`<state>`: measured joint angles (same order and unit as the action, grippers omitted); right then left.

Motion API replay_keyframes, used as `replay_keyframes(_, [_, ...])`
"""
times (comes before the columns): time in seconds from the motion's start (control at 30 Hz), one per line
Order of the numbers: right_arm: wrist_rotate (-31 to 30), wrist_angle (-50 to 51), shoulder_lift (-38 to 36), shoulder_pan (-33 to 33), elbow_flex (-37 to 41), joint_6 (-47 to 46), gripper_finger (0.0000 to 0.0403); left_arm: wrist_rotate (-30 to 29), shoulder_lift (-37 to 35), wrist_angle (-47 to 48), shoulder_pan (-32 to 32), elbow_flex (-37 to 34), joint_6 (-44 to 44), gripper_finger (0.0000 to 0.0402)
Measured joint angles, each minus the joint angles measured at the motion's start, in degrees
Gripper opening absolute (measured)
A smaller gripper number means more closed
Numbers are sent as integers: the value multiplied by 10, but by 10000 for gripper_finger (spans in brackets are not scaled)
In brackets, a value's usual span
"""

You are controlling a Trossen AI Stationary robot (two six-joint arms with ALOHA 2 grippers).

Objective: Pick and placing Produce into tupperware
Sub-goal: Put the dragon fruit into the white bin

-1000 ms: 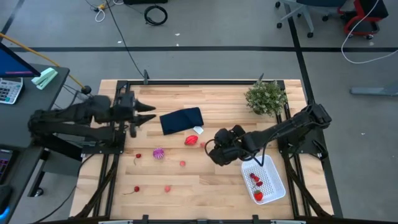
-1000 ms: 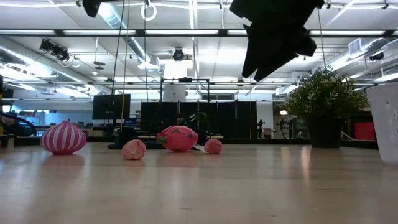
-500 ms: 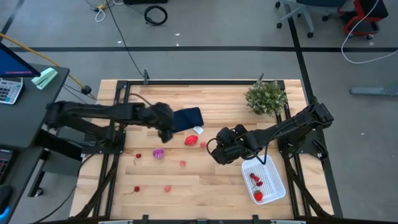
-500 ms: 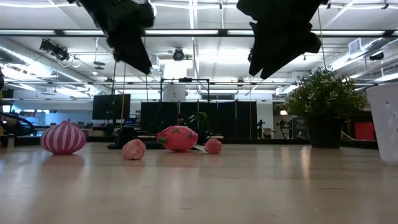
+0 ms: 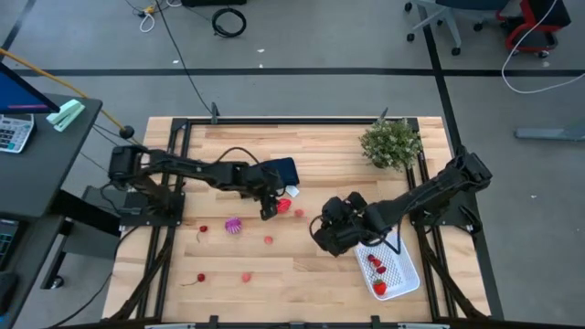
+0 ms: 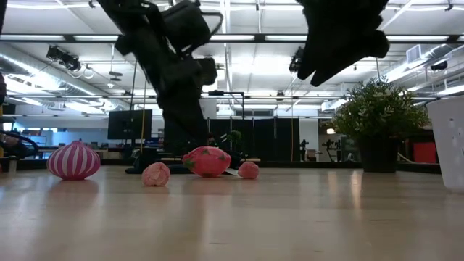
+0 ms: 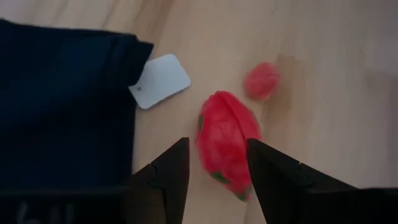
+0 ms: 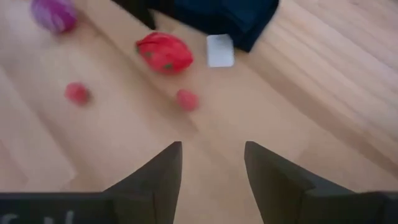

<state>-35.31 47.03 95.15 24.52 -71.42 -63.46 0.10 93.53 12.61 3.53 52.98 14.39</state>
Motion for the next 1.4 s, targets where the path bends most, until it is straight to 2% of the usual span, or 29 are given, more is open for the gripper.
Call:
replay_keyframes(0.17, [-2, -4, 0, 43, 0, -27, 183, 1, 30, -50, -7, 1, 0, 187])
replay_keyframes(0.47, [-2, -2, 0, 90, 0, -40, 183, 1, 38, -54, -13, 0, 11, 227])
replay_keyframes(0.7, [-2, -1, 0, 88, 0, -21, 183, -29, 52, -62, -13, 0, 18, 233])
replay_keyframes(1.4, [-9, 10, 1, 74, 0, 17, 183, -32, 76, -62, -33, 1, 45, 232])
